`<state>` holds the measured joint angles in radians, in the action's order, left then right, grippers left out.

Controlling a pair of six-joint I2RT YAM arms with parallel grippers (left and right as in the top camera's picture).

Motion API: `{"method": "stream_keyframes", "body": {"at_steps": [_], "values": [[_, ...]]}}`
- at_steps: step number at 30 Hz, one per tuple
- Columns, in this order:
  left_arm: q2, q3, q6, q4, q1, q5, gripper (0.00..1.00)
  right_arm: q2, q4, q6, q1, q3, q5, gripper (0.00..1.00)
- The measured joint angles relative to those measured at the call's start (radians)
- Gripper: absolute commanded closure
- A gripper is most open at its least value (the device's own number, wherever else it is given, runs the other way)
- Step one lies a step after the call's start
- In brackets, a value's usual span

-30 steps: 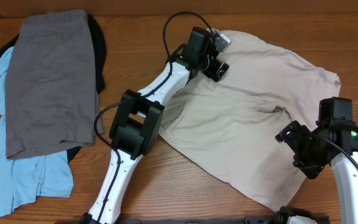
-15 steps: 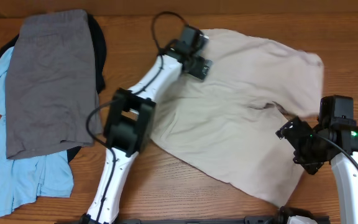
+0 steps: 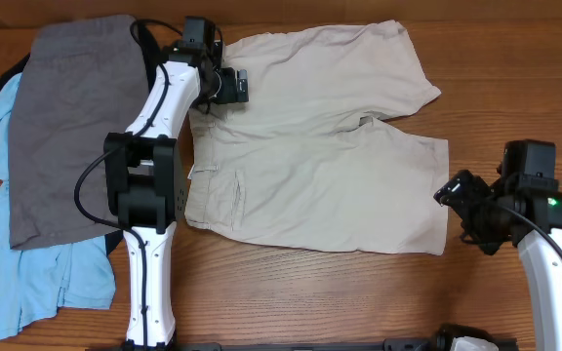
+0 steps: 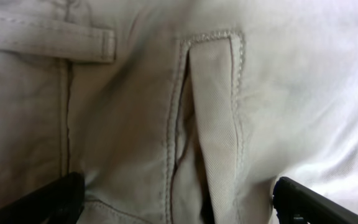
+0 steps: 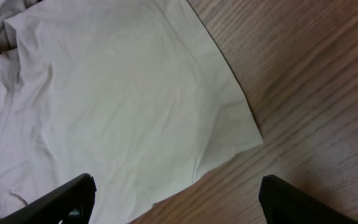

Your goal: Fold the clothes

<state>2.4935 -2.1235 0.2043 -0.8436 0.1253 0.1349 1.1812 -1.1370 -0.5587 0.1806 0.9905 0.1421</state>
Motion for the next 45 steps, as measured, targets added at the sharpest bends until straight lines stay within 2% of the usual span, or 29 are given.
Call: {"method": "stream_keyframes", "body": {"at_steps": [2,7,10,12,16,19,25,30,34,40,45], "values": [[0.000,-0.013,-0.005,-0.034,0.000,0.000,0.00,0.003,0.018,0.018,0.000,0.000,-0.001,0.11],[0.017,-0.101,-0.004,-0.229,0.000,-0.008,0.00,0.004,0.016,0.058,0.000,0.031,-0.018,0.08],[0.022,-0.207,0.008,-0.390,0.000,-0.017,0.00,0.004,0.018,0.072,0.000,0.090,-0.020,0.06],[0.021,-0.306,0.014,-0.477,0.000,-0.019,0.00,0.004,0.018,0.078,0.000,0.126,-0.020,0.02],[-0.014,-0.453,0.028,-0.596,0.000,-0.019,0.00,0.003,0.046,0.123,0.000,0.147,0.000,0.00],[-0.066,-0.513,0.030,-0.633,0.000,0.008,0.00,0.004,0.077,0.161,0.000,0.148,0.063,0.00],[-0.180,-0.551,0.030,-0.666,0.000,0.154,0.00,0.004,0.124,0.197,0.000,0.148,0.163,0.00],[-0.200,-0.557,0.061,-0.822,-0.001,0.184,0.00,0.004,0.123,0.203,0.000,0.148,0.183,0.00],[-0.200,-0.545,0.145,-0.843,-0.004,0.196,0.00,0.004,0.055,0.161,0.000,0.149,0.176,0.00],[-0.228,-0.523,0.267,-0.843,-0.004,0.194,0.00,0.004,-0.161,0.018,0.000,0.150,0.077,0.00],[-0.361,-0.422,0.338,-0.841,-0.002,0.108,0.00,0.004,-0.262,-0.100,0.000,0.150,-0.015,0.00]]}}
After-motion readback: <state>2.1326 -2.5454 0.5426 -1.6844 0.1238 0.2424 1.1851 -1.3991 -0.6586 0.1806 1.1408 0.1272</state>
